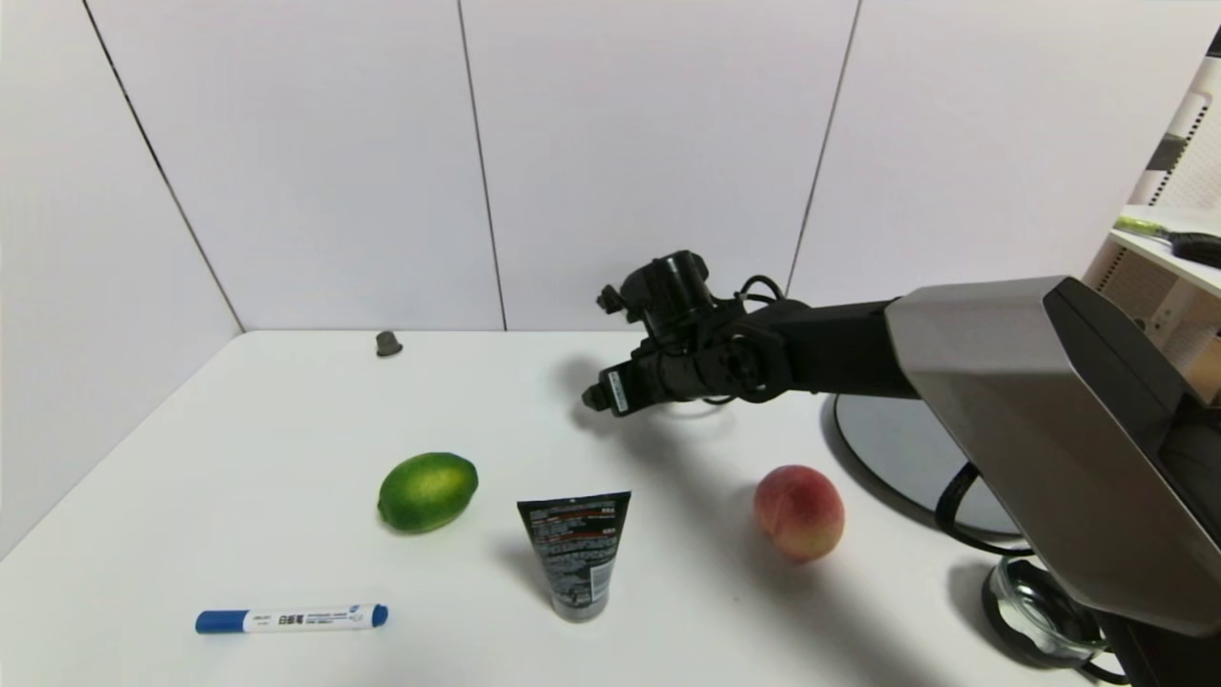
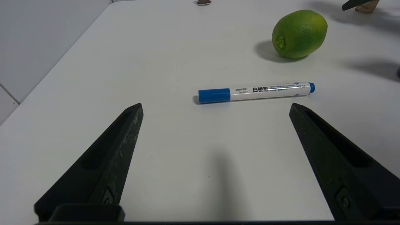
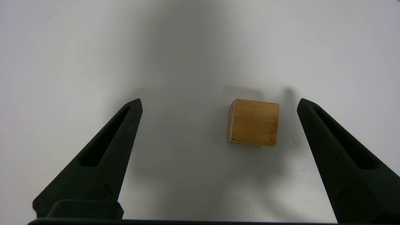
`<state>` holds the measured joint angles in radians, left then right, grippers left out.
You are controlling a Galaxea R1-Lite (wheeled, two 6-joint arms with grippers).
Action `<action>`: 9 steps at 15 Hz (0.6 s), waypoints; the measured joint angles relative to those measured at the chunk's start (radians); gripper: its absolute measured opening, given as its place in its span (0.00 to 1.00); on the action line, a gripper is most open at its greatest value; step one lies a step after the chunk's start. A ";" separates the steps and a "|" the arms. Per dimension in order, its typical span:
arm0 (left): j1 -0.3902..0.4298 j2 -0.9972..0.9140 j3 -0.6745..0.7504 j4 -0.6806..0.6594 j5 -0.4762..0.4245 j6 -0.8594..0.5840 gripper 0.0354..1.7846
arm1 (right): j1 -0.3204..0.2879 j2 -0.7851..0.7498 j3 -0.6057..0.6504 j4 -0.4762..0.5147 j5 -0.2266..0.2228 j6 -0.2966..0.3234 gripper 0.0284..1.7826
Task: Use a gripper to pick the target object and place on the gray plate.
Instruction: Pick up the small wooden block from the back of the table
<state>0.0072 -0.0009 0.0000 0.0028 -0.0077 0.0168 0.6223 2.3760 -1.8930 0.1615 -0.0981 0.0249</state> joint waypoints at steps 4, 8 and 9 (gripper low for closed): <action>0.000 0.000 0.000 0.000 0.000 0.000 0.94 | -0.001 0.013 0.001 0.001 -0.001 -0.002 0.62; 0.000 0.000 0.000 0.000 0.000 0.000 0.94 | -0.001 0.022 0.001 -0.005 -0.001 -0.002 0.32; 0.000 0.000 0.000 0.000 0.000 0.000 0.94 | -0.001 0.023 0.001 -0.004 -0.001 -0.002 0.22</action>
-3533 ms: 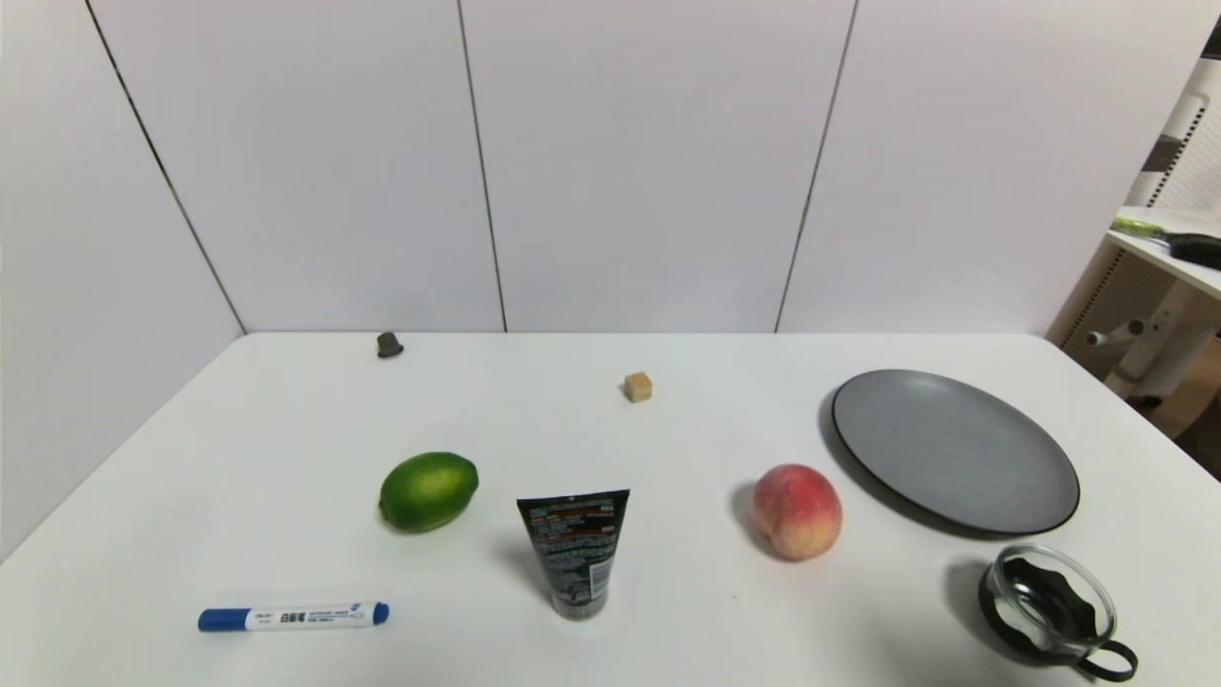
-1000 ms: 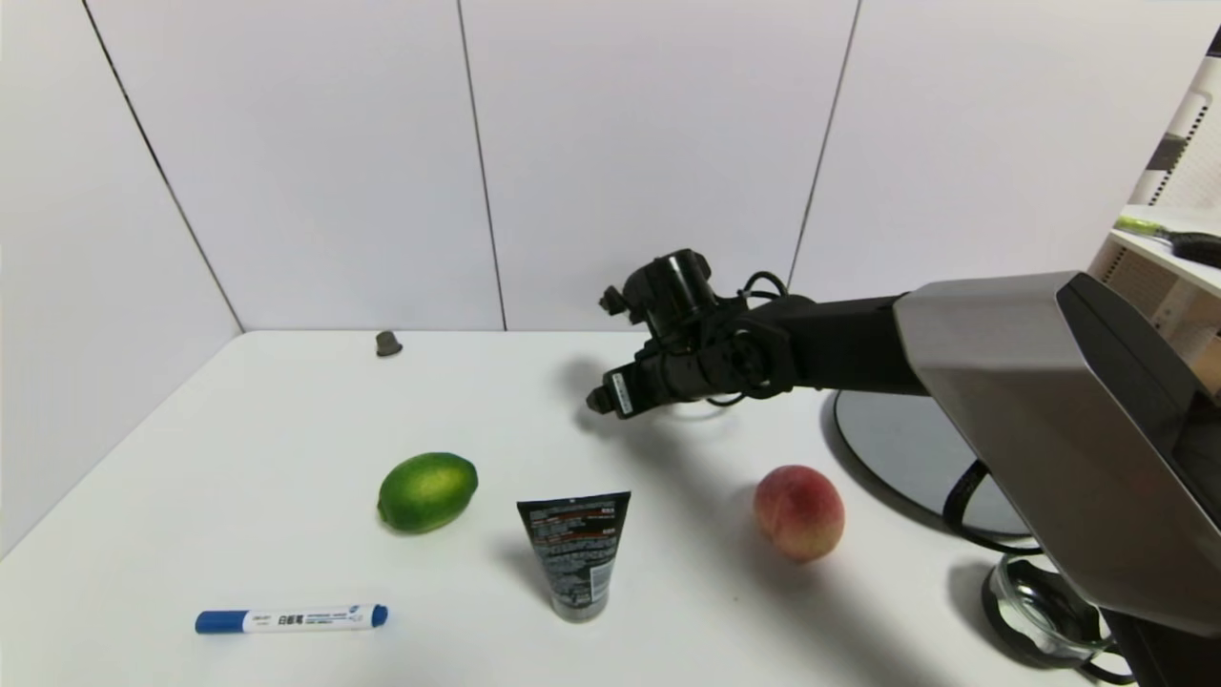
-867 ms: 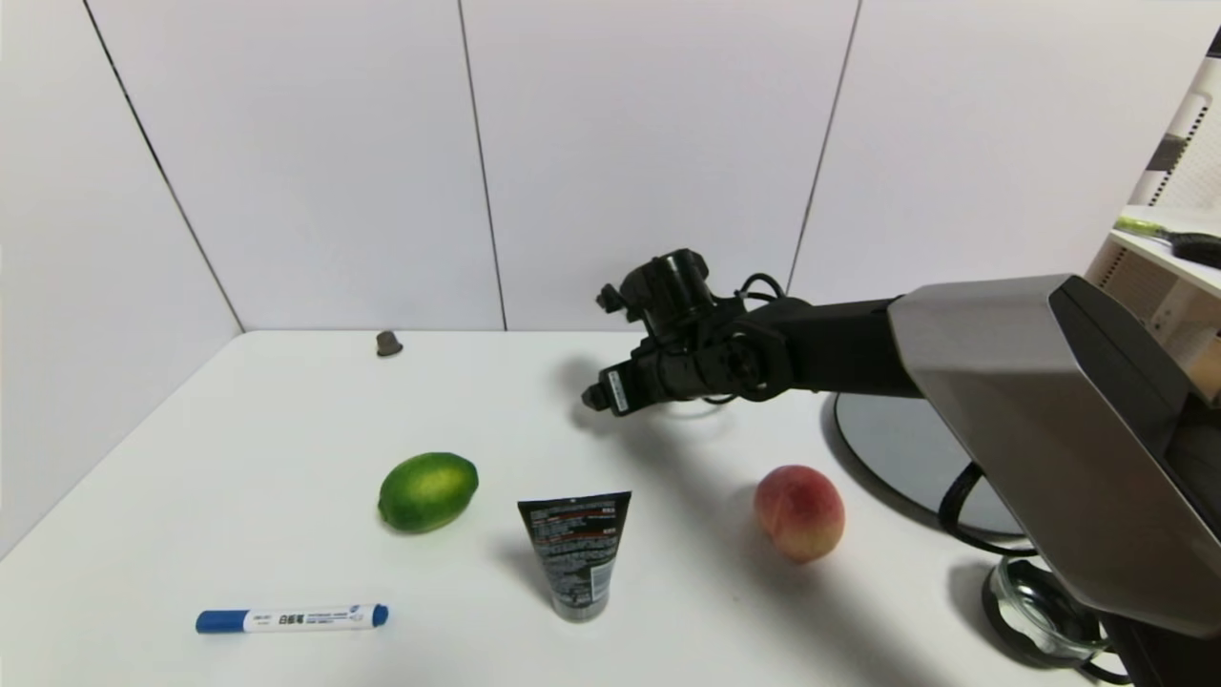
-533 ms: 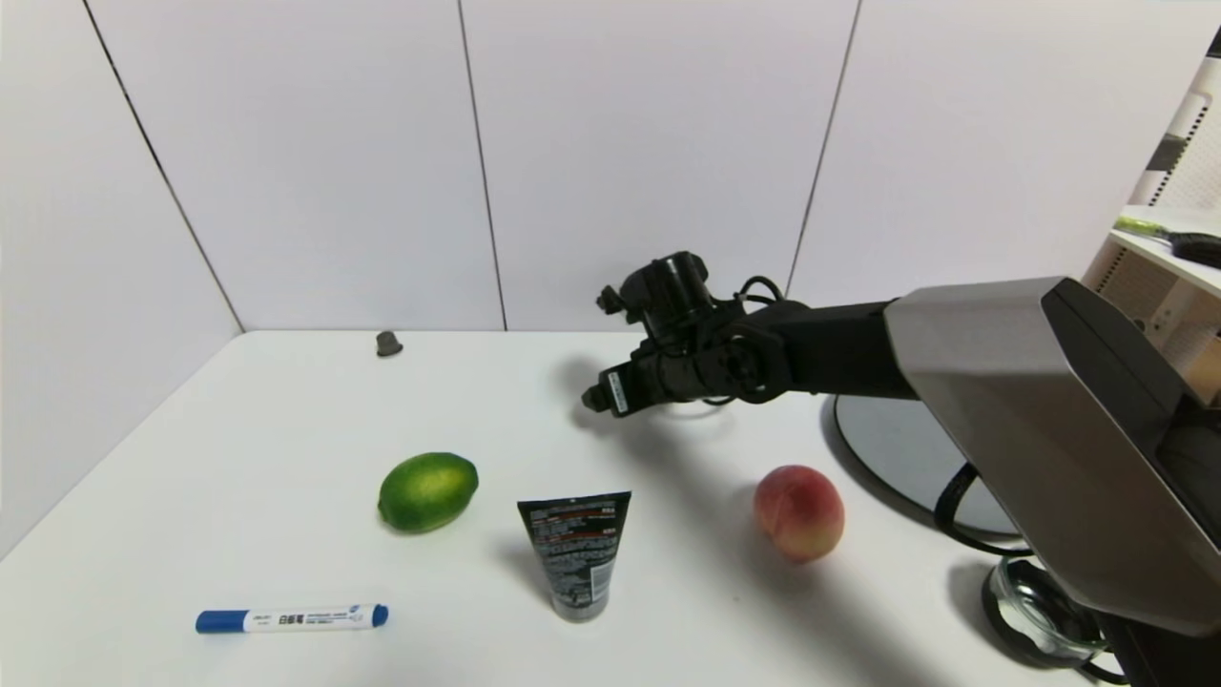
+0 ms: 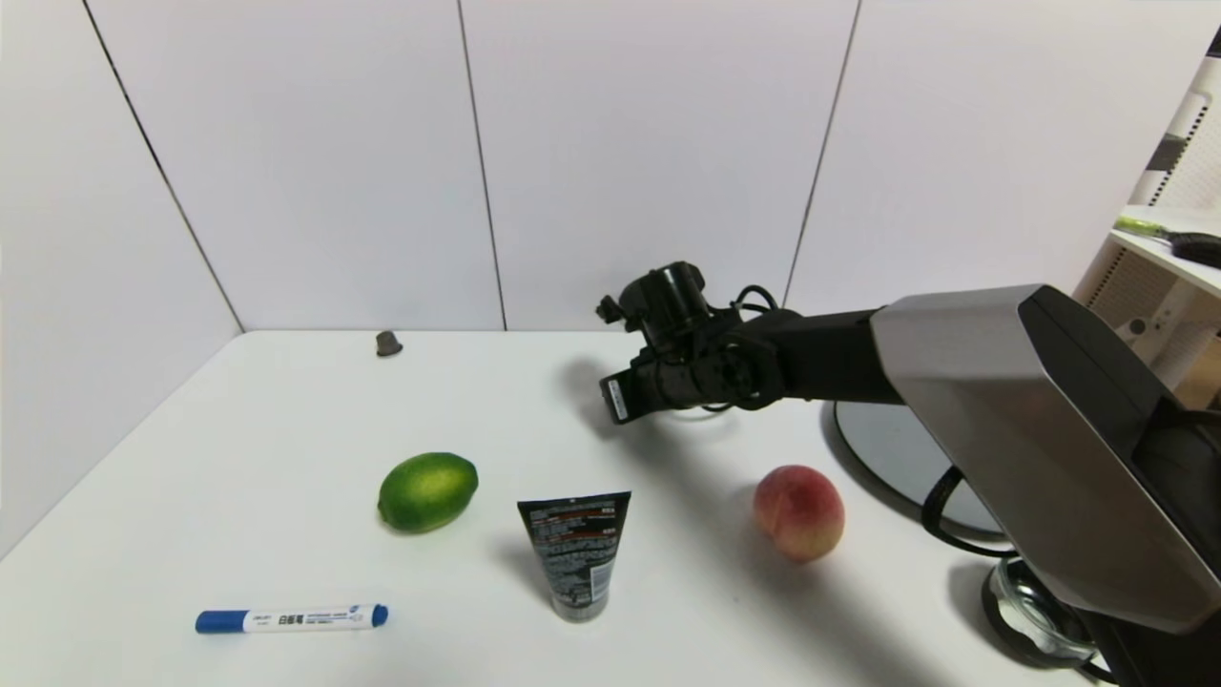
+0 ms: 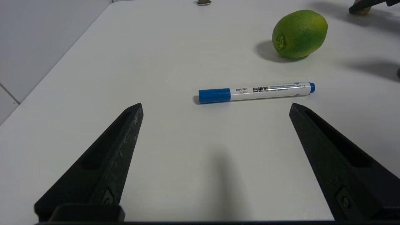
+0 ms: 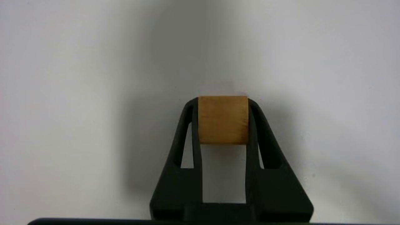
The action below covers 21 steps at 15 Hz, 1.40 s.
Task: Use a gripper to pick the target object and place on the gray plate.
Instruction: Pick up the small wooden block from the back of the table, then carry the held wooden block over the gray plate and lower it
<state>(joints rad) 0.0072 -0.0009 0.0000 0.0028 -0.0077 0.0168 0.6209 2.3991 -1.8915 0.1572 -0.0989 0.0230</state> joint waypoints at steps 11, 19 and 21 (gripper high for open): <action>0.000 0.000 0.000 0.000 0.000 0.000 0.94 | -0.044 -0.200 0.173 0.020 0.000 0.020 0.23; 0.000 0.000 0.000 0.000 0.000 0.000 0.94 | -0.295 -0.562 0.561 0.017 0.007 0.011 0.23; 0.000 0.000 0.000 0.000 0.000 0.000 0.94 | -0.383 -0.618 0.630 0.016 0.009 -0.002 0.23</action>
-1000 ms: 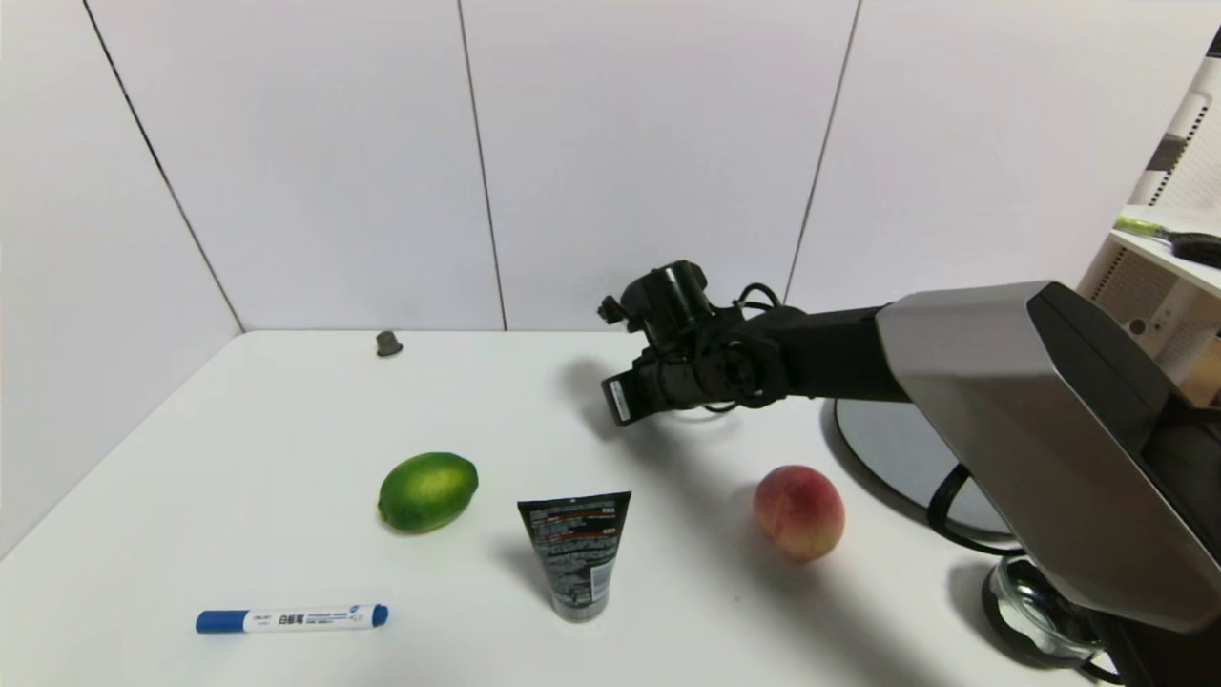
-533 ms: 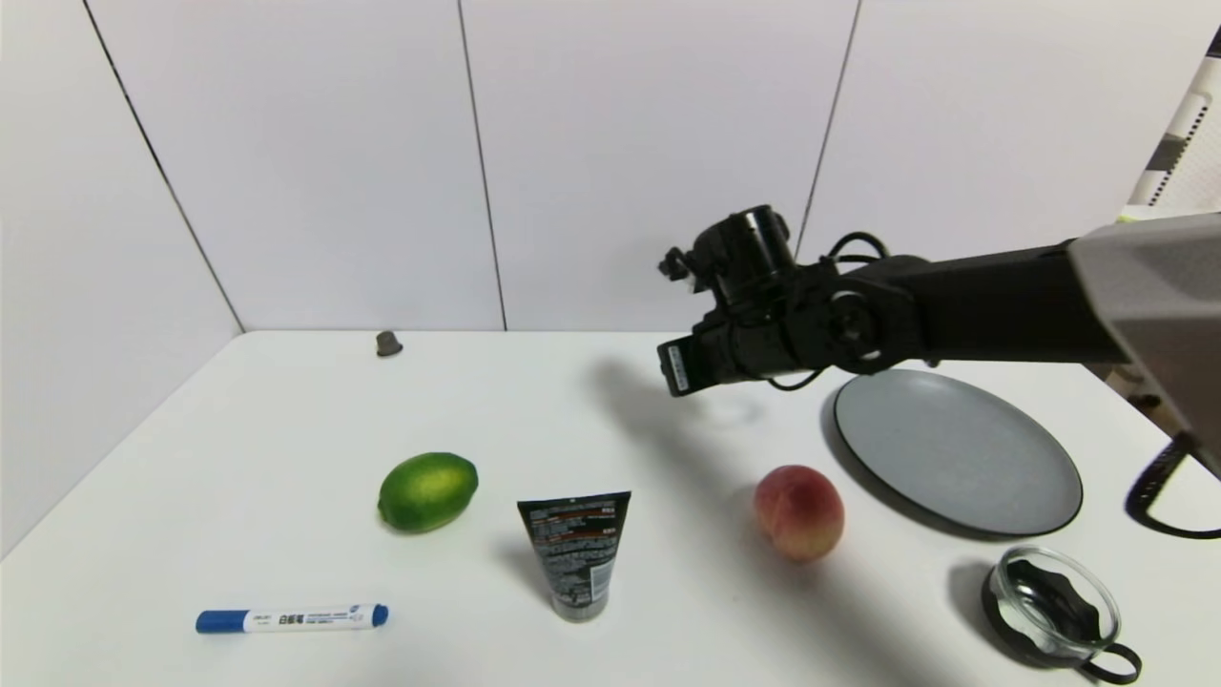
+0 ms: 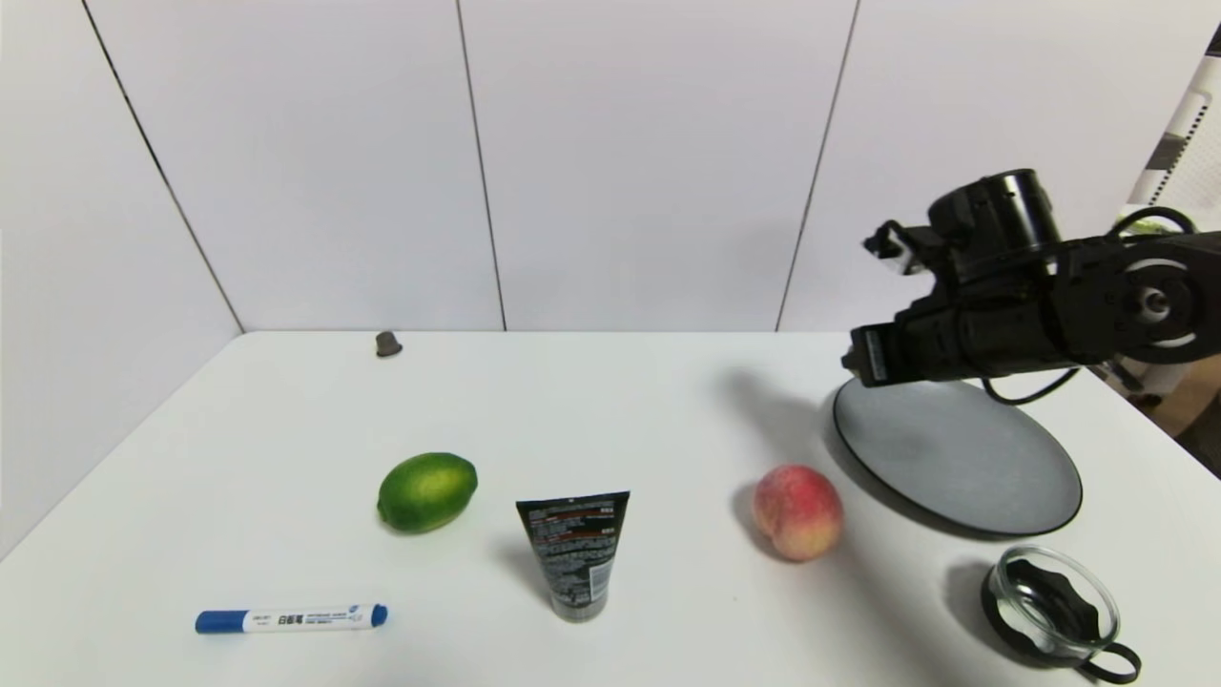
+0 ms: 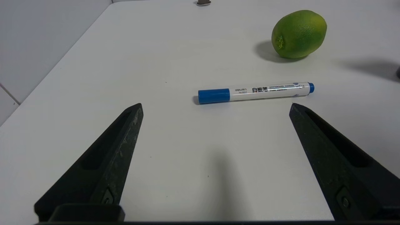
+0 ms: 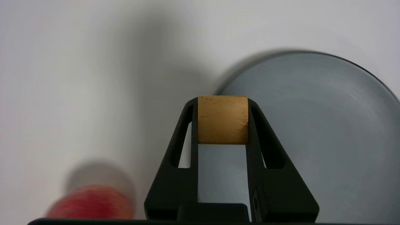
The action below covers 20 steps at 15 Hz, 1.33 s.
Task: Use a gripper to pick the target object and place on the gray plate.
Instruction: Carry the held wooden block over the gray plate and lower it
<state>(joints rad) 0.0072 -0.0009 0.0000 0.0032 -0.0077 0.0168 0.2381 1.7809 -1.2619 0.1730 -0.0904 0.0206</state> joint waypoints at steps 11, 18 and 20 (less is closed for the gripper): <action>0.000 0.000 0.000 0.000 0.000 0.000 0.94 | -0.177 0.029 0.143 -0.020 0.000 -0.010 0.23; 0.000 0.000 0.000 0.000 0.000 0.000 0.94 | -0.181 0.104 0.127 -0.029 0.001 -0.007 0.23; 0.000 0.000 0.000 0.000 0.000 0.000 0.94 | -0.182 0.111 0.125 -0.030 0.004 -0.004 0.23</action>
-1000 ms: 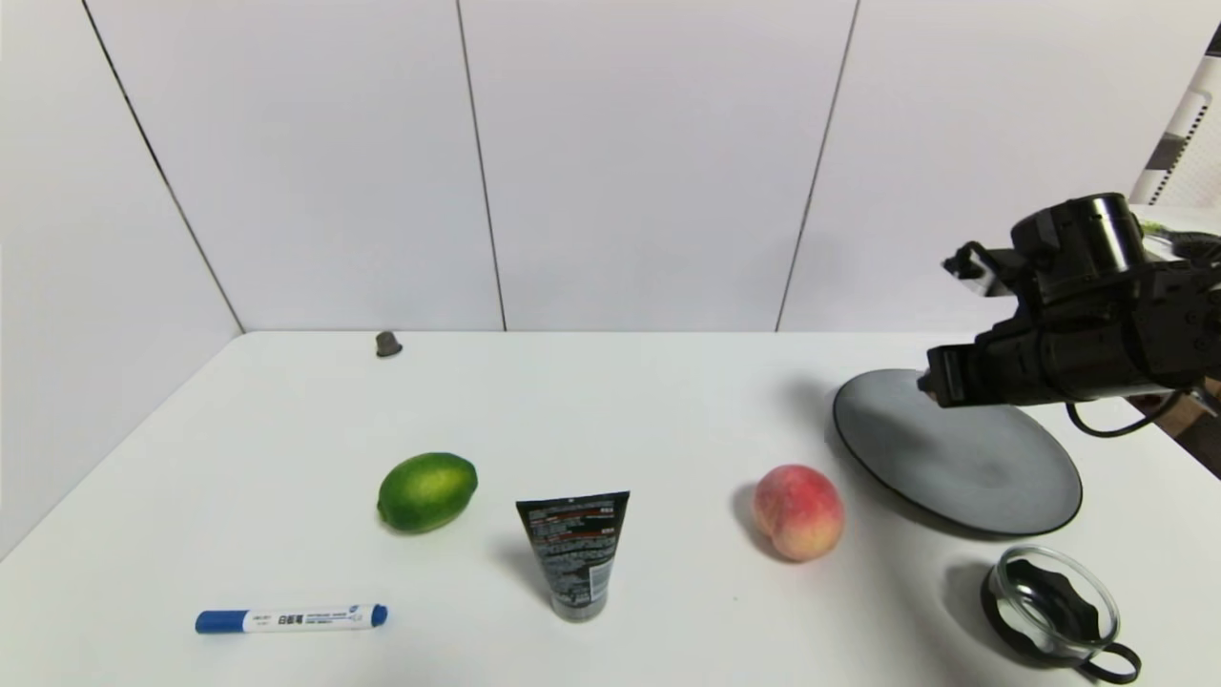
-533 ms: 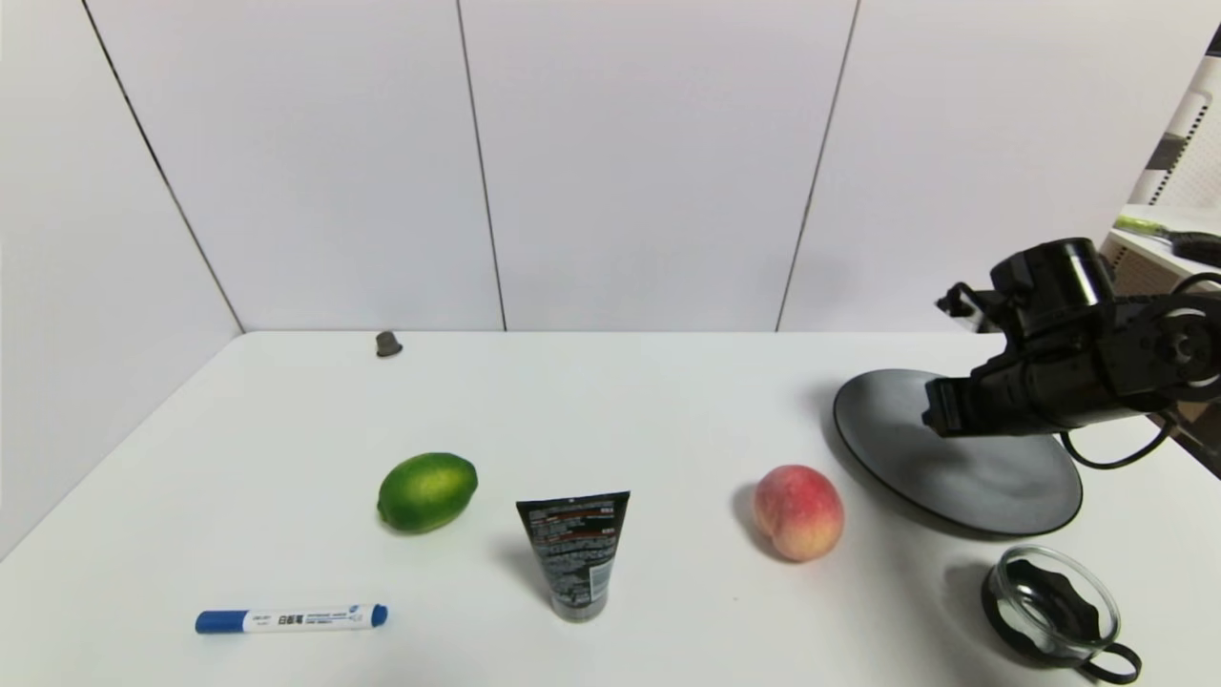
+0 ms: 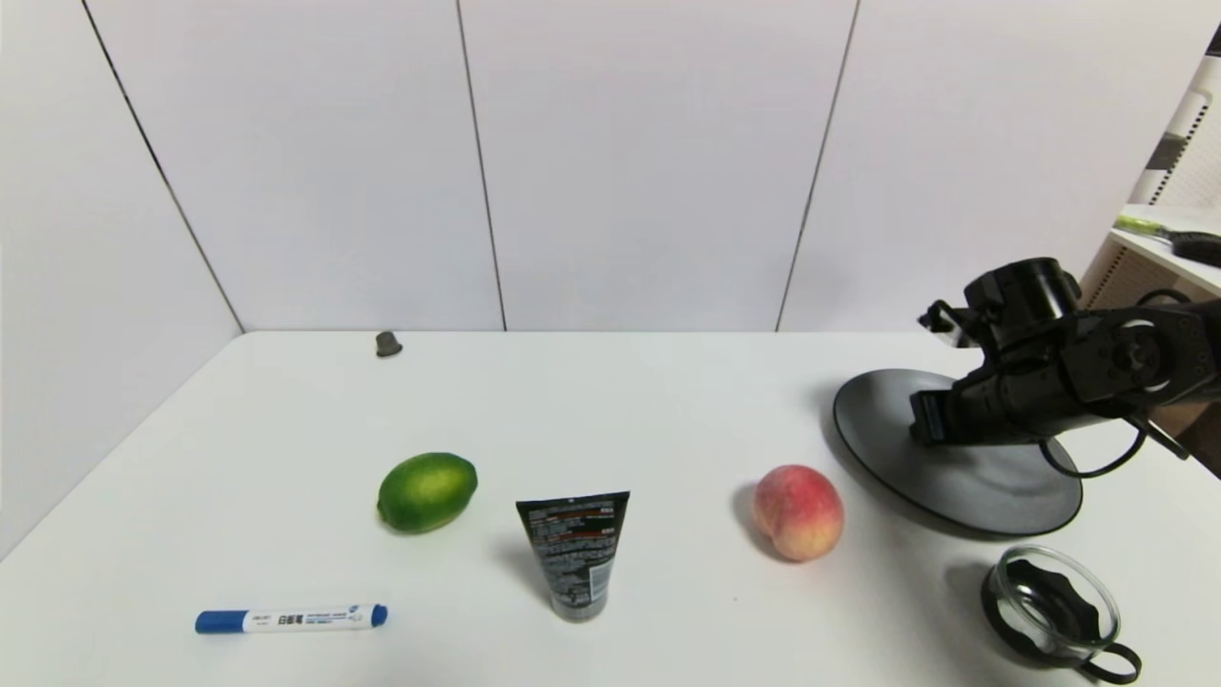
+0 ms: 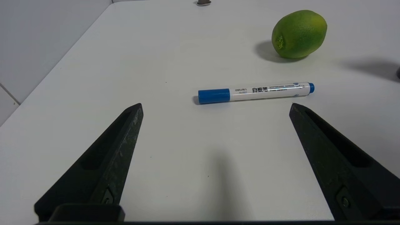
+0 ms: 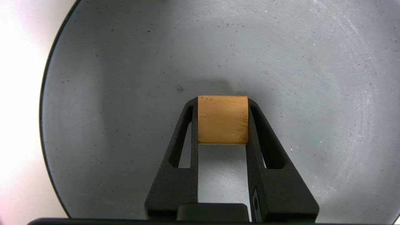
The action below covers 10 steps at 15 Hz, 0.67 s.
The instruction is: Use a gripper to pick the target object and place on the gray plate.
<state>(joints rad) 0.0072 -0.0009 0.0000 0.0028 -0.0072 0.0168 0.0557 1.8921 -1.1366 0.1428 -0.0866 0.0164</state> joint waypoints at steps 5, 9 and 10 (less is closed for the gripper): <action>0.000 0.000 0.000 0.000 0.000 0.000 0.94 | -0.001 0.009 -0.001 0.003 0.009 -0.004 0.49; 0.000 0.000 0.000 0.000 -0.001 0.000 0.94 | -0.001 -0.011 0.001 0.010 0.008 -0.004 0.68; 0.000 0.000 0.000 0.000 0.000 0.000 0.94 | -0.005 -0.028 0.001 0.012 0.008 -0.005 0.71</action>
<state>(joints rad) 0.0072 -0.0009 0.0000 0.0032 -0.0077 0.0164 0.0509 1.8643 -1.1357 0.1547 -0.0783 0.0115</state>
